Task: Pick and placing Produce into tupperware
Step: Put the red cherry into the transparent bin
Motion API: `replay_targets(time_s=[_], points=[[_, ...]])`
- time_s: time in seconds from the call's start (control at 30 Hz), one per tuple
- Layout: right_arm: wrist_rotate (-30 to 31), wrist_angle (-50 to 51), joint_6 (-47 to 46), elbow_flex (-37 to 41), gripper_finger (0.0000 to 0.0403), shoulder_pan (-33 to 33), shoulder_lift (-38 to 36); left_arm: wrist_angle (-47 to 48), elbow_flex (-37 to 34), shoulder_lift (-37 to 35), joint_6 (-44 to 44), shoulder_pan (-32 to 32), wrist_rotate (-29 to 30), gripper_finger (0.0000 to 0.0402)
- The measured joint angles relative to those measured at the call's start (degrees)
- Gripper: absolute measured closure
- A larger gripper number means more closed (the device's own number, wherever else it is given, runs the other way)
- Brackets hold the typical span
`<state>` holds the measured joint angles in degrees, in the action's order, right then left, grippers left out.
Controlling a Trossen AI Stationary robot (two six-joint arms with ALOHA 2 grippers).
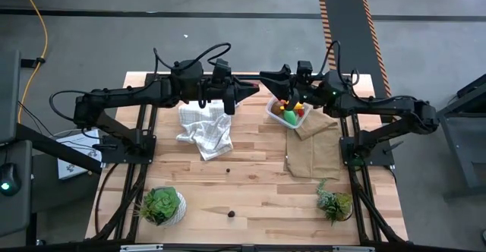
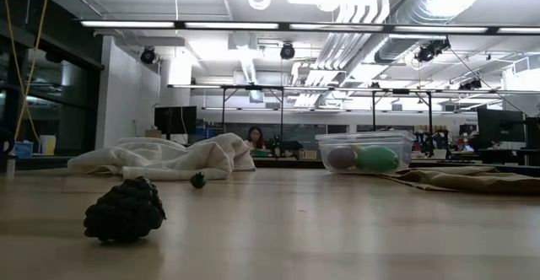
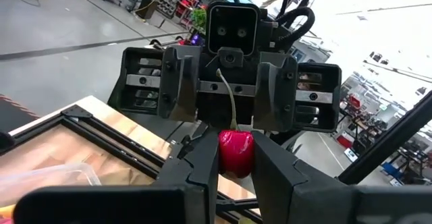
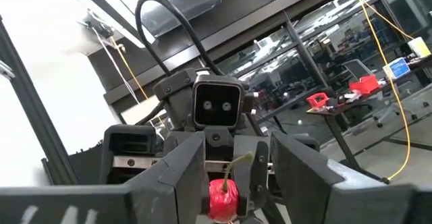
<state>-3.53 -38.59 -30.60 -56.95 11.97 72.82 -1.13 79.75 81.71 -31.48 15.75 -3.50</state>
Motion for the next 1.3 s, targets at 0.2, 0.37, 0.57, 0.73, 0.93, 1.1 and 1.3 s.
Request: replay_targets(time_s=[0.2,0.37,0.57,0.73,0.93,1.1,1.3], points=[[0.0,0.4,0.0,0.0,0.025,0.0,0.0,-0.3,0.0,0.0,0.2,0.0,0.4,0.0339],[0.0,1.2,0.6,0.0,0.0279,0.0,0.0,-0.9,0.0,0.0,0.2,0.0,1.2,0.0339],[0.0,1.2,1.0,0.0,0.0315,0.0,0.0,-0.4,0.0,0.0,0.2,0.0,1.2,0.0339],[0.0,1.6,1.1,0.0,0.033,0.0,0.0,-0.4,0.0,0.0,0.2,0.0,1.2,0.0339],[-0.1,1.6,1.7,0.0,0.0352,0.0,0.0,-0.3,0.0,0.0,0.2,0.0,1.2,0.0339],[-0.1,1.6,2.4,0.0,0.0385,0.0,0.0,-0.3,0.0,0.0,0.2,0.0,1.2,0.0339],[-0.1,1.6,2.6,0.0,0.0399,0.0,0.0,-0.4,0.0,0.0,1.4,0.0,1.2,0.0337]])
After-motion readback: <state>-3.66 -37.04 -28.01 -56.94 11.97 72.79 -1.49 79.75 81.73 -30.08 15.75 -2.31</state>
